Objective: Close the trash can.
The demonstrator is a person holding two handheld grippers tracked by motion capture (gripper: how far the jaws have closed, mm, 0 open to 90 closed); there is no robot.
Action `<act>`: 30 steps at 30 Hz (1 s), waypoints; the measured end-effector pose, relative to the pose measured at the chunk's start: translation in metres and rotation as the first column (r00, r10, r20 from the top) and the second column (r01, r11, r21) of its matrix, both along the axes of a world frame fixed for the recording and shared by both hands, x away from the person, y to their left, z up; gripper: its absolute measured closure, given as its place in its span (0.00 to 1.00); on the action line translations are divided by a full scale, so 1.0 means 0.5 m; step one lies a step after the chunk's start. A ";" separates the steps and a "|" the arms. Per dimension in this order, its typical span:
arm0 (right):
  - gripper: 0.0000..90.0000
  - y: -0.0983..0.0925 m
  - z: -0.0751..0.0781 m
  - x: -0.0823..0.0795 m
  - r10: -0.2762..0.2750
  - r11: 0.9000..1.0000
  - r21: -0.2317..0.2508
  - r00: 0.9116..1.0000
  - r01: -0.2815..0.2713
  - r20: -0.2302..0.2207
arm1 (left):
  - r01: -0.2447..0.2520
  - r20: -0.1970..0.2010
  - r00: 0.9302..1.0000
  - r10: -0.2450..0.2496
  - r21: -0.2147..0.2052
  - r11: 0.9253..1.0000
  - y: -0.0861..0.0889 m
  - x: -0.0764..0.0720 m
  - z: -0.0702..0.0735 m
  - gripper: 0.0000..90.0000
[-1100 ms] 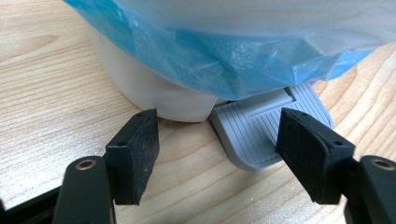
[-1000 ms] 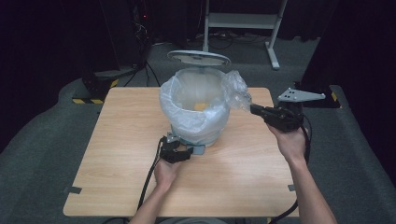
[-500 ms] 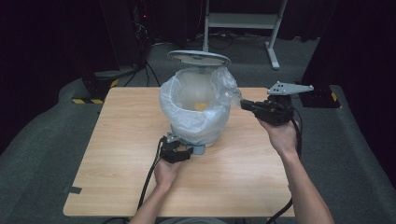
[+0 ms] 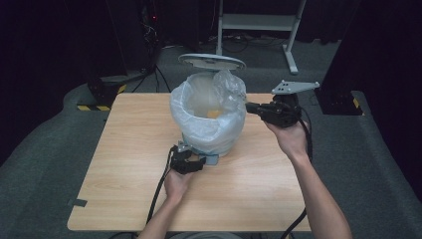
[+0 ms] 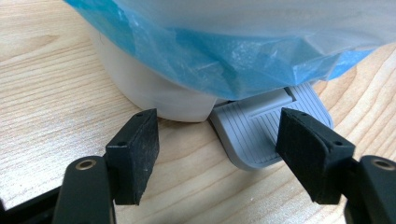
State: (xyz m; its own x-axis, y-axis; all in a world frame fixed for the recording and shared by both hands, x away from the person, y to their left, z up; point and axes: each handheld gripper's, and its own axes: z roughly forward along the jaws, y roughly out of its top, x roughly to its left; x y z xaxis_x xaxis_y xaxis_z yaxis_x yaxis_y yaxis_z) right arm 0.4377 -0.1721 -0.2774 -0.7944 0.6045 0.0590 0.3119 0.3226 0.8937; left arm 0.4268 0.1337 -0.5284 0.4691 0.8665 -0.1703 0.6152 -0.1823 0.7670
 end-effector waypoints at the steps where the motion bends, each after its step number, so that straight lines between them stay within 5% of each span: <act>1: 1.00 0.003 0.000 0.002 0.002 1.000 -0.001 1.000 -0.002 -0.005 | 0.000 0.000 1.000 0.000 0.000 1.000 0.000 0.000 0.000 0.33; 30: 1.00 0.079 -0.011 0.056 0.050 0.998 -0.036 0.997 -0.052 -0.061 | 0.000 0.000 1.000 0.000 0.002 1.000 0.000 0.000 0.000 0.33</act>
